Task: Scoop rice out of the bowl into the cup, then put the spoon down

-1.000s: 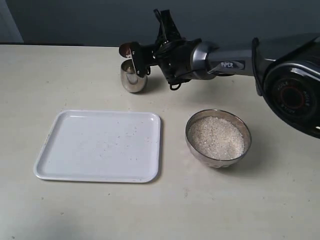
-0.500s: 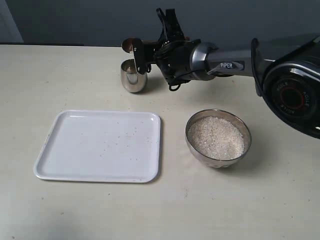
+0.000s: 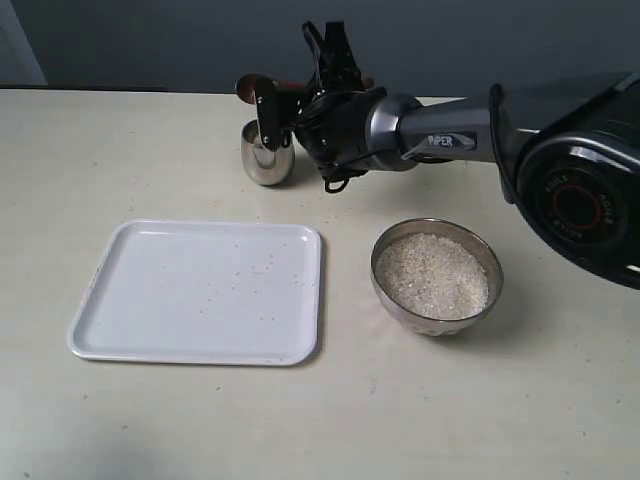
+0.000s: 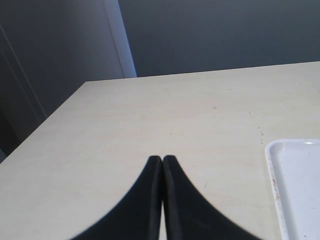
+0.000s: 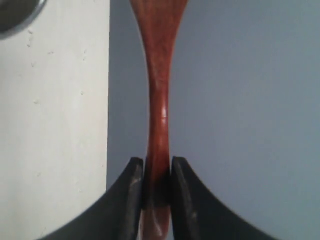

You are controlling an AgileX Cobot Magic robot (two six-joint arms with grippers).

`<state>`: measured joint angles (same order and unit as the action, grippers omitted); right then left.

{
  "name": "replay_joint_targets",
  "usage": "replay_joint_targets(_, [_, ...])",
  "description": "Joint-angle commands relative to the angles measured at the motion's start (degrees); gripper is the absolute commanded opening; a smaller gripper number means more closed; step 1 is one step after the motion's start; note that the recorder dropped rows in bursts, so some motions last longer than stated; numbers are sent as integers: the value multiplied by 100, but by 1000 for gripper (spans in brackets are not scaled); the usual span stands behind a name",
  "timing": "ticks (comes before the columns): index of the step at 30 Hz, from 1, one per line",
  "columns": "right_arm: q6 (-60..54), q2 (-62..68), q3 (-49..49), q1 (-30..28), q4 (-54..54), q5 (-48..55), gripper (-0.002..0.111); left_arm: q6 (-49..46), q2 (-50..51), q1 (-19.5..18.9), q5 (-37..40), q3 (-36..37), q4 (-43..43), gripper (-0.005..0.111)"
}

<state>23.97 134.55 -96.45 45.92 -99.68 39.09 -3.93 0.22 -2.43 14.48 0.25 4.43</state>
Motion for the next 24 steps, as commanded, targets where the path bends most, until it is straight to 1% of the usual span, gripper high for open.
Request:
replay_joint_targets(1, [74, -69, 26, -47, 5, 16, -1, 25, -22, 34, -78, -25, 17, 0])
replay_joint_targets(7, [92, -69, 26, -57, 82, -6, -1, 25, -22, 34, -78, -25, 17, 0])
replay_joint_targets(13, [465, 5, 220, -70, -26, 199, -1, 25, -22, 34, -78, -25, 17, 0])
replay_joint_targets(15, [529, 5, 262, -82, -26, 34, -1, 25, -22, 34, -78, -25, 17, 0])
replay_joint_targets(24, [570, -42, 262, -82, -21, 19, -1, 25, -22, 34, -78, -25, 17, 0])
